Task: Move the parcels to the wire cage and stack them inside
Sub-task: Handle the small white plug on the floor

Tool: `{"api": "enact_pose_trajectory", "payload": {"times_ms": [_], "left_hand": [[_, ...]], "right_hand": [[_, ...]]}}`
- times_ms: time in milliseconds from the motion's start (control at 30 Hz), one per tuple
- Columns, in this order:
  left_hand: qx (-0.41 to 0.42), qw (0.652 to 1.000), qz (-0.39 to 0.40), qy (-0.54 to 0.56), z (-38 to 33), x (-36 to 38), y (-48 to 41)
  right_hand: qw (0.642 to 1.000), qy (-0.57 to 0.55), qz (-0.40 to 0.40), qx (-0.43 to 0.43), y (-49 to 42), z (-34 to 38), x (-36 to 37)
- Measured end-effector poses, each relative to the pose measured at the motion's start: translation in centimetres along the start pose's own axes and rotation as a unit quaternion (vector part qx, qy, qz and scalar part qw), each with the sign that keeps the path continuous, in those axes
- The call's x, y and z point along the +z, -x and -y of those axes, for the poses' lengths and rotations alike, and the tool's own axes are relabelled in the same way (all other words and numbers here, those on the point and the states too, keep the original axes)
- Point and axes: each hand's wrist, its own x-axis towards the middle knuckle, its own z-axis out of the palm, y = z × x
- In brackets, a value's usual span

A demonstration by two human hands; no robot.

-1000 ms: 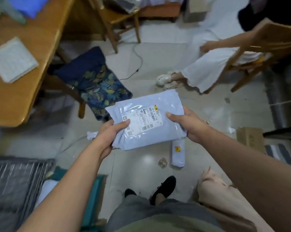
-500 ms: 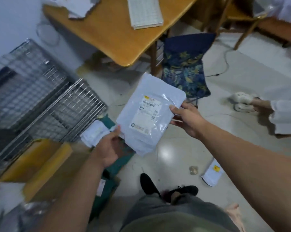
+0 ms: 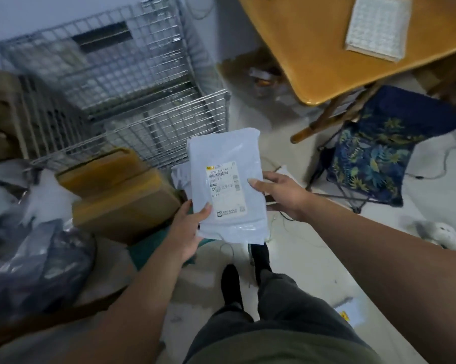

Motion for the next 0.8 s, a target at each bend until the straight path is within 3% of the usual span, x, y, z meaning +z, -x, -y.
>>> {"api": "enact_pose_trajectory", "payload": {"times_ms": [333, 433, 600, 800], "left_hand": [[-0.025, 0.972, -0.225, 0.059, 2.9, -8.6, 2.6], [-0.018, 0.962, -0.272, 0.021, 4.1, -11.5, 3.1], [-0.029, 0.956, -0.292, 0.01, 6.6, -17.3, 3.8], [-0.024, 0.952, -0.3, -0.047, 11.0, -25.2, 1.8]], "right_hand": [[0.972, 0.174, 0.146, 0.056, -7.5, 0.2, 9.2], [0.958, 0.231, 0.162, 0.055, -9.2, -0.8, 13.0], [0.947, 0.266, 0.171, 0.059, -11.6, -4.8, 19.0], [0.933, 0.333, 0.129, 0.048, -14.7, -11.3, 25.7]]}}
